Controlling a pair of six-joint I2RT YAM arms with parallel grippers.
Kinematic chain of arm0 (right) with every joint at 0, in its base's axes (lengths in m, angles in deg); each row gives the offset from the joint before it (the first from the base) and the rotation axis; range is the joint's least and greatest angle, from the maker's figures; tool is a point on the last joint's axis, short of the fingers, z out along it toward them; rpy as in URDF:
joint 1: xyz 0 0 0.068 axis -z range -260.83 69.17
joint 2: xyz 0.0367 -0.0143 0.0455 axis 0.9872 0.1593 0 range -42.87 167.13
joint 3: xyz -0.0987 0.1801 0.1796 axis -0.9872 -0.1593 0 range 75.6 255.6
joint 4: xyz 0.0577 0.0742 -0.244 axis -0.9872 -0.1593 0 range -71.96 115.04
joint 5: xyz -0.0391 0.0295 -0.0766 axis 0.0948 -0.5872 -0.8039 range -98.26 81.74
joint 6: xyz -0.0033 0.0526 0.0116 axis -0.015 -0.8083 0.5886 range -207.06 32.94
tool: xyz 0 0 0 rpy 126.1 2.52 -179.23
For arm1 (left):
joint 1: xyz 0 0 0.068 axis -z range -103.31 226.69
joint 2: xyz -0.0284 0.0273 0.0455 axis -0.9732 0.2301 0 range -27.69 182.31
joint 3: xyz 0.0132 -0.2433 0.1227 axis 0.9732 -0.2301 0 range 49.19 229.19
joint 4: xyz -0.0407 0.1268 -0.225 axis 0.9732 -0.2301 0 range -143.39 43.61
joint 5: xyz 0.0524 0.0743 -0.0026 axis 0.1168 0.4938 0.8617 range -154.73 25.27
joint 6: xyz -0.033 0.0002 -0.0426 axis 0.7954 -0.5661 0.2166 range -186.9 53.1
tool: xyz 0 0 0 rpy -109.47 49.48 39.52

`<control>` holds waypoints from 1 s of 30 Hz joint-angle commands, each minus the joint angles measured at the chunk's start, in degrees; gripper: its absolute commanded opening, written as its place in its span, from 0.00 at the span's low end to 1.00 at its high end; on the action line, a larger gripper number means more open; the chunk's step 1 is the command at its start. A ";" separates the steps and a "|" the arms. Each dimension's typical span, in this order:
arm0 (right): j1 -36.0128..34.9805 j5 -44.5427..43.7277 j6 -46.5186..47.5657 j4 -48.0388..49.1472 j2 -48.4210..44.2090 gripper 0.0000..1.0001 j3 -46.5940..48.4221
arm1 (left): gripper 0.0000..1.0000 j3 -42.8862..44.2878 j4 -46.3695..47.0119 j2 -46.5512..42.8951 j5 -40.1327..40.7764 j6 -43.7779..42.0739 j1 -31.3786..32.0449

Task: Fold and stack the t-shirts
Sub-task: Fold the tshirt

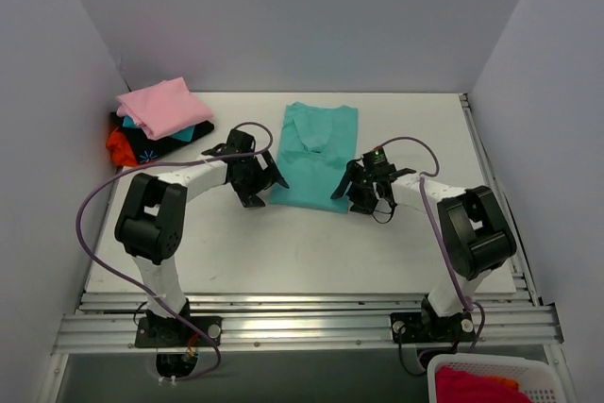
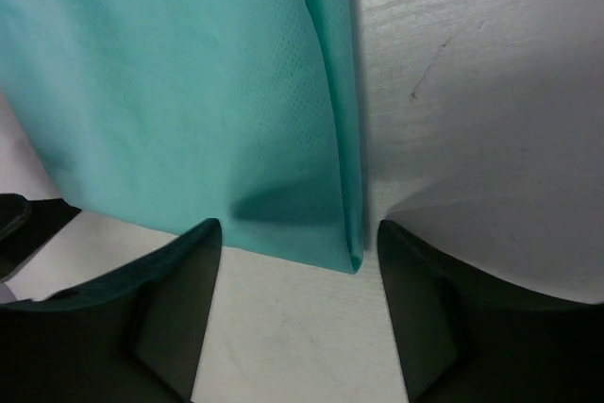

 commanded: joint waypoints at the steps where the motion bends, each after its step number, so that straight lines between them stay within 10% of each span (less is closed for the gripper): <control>1: -0.96 -0.81 -0.22 -0.16 1.20 0.56 0.83 | 1.00 0.14 2.26 -0.12 1.28 0.53 0.11; 9: -0.96 -1.16 1.27 -1.82 2.61 0.00 2.59 | 0.93 0.93 1.29 0.05 2.34 0.18 0.02; 16: -0.96 -1.87 2.59 -5.16 3.23 0.00 4.08 | 0.87 1.63 1.29 1.02 3.13 0.61 0.11; 30: -0.96 -2.22 3.56 -6.39 4.28 0.00 4.79 | 0.36 2.43 2.96 4.27 3.13 0.62 0.46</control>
